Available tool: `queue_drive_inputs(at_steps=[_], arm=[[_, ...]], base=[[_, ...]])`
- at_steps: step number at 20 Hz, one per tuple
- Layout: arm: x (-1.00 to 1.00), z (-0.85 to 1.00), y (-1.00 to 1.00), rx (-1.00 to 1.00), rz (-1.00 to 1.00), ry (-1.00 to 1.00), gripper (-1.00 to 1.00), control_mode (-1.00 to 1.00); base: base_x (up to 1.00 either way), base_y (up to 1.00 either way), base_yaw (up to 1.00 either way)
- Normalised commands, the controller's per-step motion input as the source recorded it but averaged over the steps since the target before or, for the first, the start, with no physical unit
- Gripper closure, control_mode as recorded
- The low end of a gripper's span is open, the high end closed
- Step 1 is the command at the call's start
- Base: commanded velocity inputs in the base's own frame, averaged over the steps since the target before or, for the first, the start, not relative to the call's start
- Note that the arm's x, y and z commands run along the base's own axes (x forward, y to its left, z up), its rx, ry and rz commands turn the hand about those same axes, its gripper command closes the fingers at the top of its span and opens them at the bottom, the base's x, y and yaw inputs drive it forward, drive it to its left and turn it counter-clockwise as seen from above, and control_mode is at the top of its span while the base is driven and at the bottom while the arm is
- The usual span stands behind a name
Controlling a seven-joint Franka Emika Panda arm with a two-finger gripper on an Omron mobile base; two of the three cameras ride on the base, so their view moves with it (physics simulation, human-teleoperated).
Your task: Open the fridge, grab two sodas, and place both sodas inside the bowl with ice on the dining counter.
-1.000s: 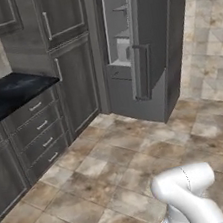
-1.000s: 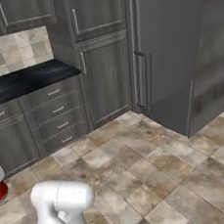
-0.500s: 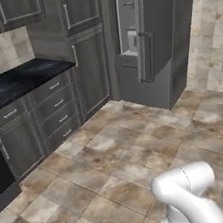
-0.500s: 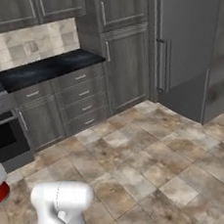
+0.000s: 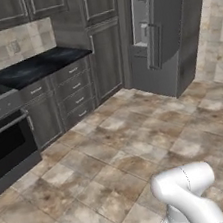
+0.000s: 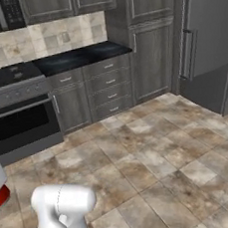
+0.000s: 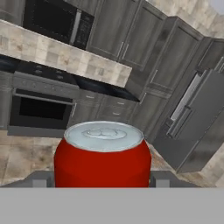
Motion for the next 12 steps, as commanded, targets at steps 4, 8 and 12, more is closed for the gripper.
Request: queue_drive_inputs(at_steps=[4, 8, 12], arm=[[0.00, 0.00, 0.00, 0.00, 0.00, 0.00, 1.00, 1.00], [0.00, 0.00, 0.00, 0.00, 0.00, 0.00, 1.00, 1.00], [0.00, 0.00, 0.00, 0.00, 0.00, 0.00, 1.00, 1.00]], base=[[-1.00, 0.17, 0.23], [-1.00, 0.11, 0.26], [-1.00, 0.07, 0.26]])
